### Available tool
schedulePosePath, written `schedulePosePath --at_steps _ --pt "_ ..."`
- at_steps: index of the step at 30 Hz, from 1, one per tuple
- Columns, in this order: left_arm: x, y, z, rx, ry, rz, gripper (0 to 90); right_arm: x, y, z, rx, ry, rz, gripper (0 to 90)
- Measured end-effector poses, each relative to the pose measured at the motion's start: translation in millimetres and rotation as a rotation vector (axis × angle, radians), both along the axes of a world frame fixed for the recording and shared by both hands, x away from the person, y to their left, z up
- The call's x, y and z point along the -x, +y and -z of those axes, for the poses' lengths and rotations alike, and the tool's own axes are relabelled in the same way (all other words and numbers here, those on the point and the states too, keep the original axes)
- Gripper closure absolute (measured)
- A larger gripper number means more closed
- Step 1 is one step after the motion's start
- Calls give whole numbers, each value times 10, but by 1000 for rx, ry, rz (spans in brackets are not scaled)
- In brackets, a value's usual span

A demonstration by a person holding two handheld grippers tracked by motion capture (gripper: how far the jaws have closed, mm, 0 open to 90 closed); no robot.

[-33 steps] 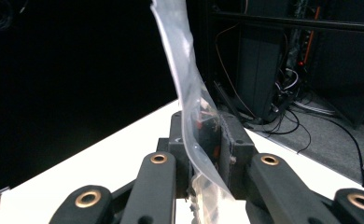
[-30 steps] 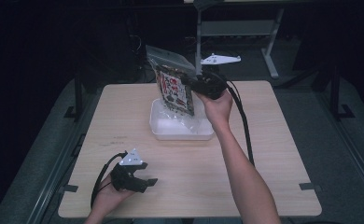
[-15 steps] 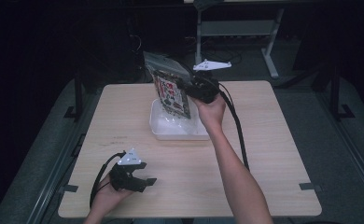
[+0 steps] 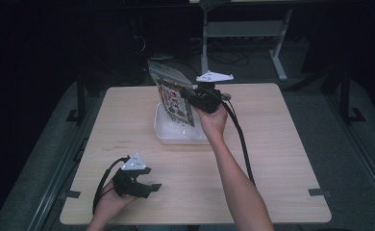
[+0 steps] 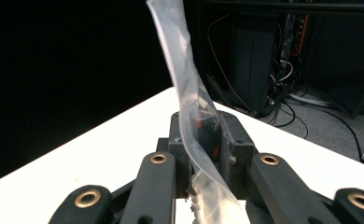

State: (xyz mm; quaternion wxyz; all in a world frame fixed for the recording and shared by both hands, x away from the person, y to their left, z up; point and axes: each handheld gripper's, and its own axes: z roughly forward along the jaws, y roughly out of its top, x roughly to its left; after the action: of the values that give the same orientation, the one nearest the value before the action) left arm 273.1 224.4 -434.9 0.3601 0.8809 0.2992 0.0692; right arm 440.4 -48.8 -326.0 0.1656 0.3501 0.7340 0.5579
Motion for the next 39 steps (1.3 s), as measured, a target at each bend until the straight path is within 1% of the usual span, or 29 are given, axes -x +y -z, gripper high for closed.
schedulePosePath --at_steps 6,8,11,13,17,25,31,39 --pt "-1 -19 6 -6 2 5 268 -2 -27 73 -6 -5 11 766" --pt "-3 -17 5 -3 3 5 268 -1 -30 113 3 -8 13 765" --pt "-4 -11 1 2 3 2 268 15 -55 166 -11 -8 17 760" --pt "-3 -9 1 2 4 2 268 16 -64 175 -12 -9 17 759" --pt "-4 -14 1 0 5 5 268 22 -93 196 -12 2 15 756" --pt "-10 -14 -3 0 4 3 268 21 -152 218 12 13 4 755" --pt "-13 -18 -7 2 2 3 269 5 -209 232 13 28 -2 754" --pt "-12 -23 -4 1 3 4 268 11 -221 249 13 23 -2 753"
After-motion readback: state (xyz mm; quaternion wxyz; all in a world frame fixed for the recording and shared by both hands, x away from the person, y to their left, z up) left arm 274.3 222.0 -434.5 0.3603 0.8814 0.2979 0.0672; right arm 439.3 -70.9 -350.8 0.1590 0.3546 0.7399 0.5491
